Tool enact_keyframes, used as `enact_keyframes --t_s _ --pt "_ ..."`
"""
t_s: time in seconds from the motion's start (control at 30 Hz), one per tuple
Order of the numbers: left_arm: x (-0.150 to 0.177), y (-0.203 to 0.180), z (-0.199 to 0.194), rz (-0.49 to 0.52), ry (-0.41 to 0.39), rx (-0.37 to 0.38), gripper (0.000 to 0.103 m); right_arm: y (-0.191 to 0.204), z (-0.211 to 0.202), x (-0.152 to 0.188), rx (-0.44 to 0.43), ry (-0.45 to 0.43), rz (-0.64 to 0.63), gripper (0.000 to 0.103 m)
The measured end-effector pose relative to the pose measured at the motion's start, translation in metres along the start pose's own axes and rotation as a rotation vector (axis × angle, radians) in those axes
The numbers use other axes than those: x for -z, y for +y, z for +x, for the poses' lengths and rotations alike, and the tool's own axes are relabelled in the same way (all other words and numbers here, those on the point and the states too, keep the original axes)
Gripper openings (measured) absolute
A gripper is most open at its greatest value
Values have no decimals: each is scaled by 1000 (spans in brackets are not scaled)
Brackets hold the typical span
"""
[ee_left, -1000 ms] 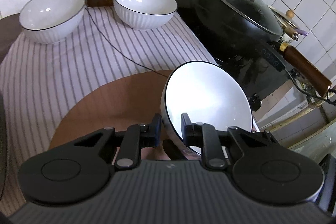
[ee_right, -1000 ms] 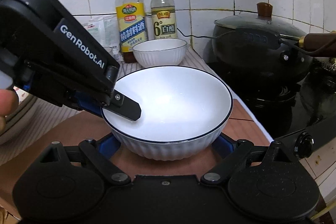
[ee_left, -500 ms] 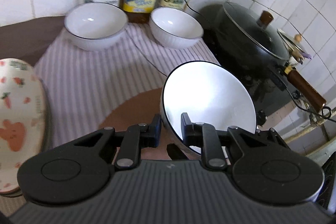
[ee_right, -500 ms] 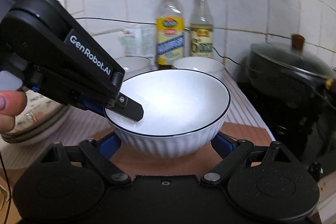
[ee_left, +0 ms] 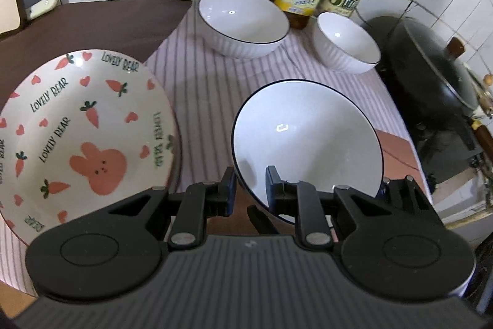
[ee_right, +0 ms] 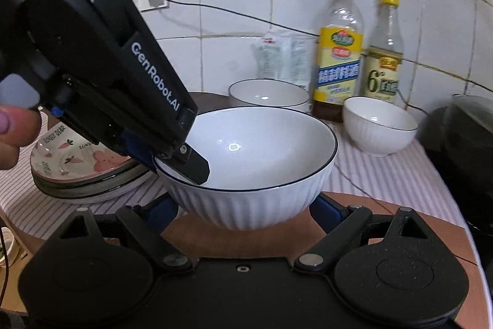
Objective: Organize plates and bowls
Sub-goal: 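Close both grippers on the rim of the large white bowl, then carry the large white bowl to the second white bowl by the bottles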
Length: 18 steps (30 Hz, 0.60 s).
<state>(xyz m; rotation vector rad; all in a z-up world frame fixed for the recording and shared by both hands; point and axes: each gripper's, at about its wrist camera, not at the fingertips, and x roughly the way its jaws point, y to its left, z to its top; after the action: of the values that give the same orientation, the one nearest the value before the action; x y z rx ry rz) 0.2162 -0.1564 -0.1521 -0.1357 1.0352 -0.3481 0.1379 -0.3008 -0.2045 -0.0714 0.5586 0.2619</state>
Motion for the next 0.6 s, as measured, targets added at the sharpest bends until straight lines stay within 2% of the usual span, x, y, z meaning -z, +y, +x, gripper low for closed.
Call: enact_keyframes --t_s 0.23,0.33,0.5,0.6 --pt "2 3 17 12 37 -9 18 -1 15 7 -11 34 -45 94" --pt "3 6 26 -32 52 -16 18 -2 21 12 -26 50 -55 94" --pt "3 7 26 -40 43 -7 19 -2 24 14 -8 49 -30 93" --pt "2 12 20 -60 45 8 23 1 23 13 30 102 -25 95"
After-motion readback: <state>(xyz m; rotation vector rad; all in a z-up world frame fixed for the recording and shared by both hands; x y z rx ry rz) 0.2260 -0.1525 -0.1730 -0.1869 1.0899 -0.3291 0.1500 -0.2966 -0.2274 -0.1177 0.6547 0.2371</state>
